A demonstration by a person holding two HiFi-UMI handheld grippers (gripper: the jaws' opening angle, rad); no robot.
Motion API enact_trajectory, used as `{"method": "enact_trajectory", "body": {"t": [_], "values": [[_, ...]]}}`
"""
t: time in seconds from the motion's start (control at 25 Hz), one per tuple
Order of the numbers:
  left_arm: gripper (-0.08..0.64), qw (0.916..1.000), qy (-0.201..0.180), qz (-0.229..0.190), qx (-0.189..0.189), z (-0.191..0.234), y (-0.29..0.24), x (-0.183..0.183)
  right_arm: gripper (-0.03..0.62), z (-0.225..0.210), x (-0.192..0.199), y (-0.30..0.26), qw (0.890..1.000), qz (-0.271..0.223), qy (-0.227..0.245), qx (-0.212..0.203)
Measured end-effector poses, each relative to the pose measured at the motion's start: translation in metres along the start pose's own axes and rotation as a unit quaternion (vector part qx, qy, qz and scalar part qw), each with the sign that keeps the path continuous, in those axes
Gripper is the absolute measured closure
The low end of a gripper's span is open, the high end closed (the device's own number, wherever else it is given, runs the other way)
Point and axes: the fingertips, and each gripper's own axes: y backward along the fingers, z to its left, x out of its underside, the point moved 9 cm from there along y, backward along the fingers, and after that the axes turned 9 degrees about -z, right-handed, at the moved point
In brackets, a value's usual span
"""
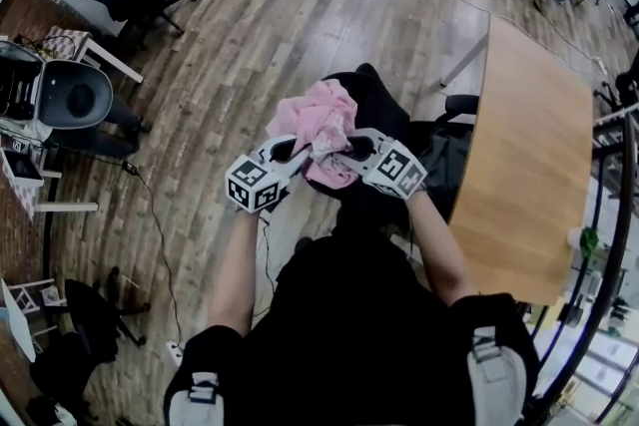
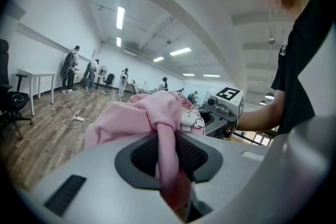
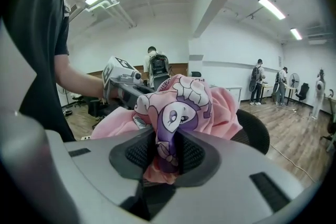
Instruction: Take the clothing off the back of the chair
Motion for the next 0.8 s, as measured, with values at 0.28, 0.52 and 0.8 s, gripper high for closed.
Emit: {"method": "enact_trajectory", "body": {"t": [0.28, 0.52, 0.8], "values": [[0.491, 0.9996, 0.007, -0.025, 0.016, -0.008, 0.004, -0.014, 0.493, 0.01, -0.015, 0.005, 0.999, -0.029, -0.003, 0.019], [0.491, 0.9981, 0.016, -0.055, 0.022, -0.01, 0.026, -0.03, 0.492, 0.026, -0.033, -0.004, 0.998, -0.059, -0.006, 0.031], [0.491, 0.9972, -0.001, -0.069, 0.03, -0.018, 0.046, -0.046, 0.492, 0.042, -0.049, -0.01, 0.995, -0.089, 0.011, 0.031]]}}
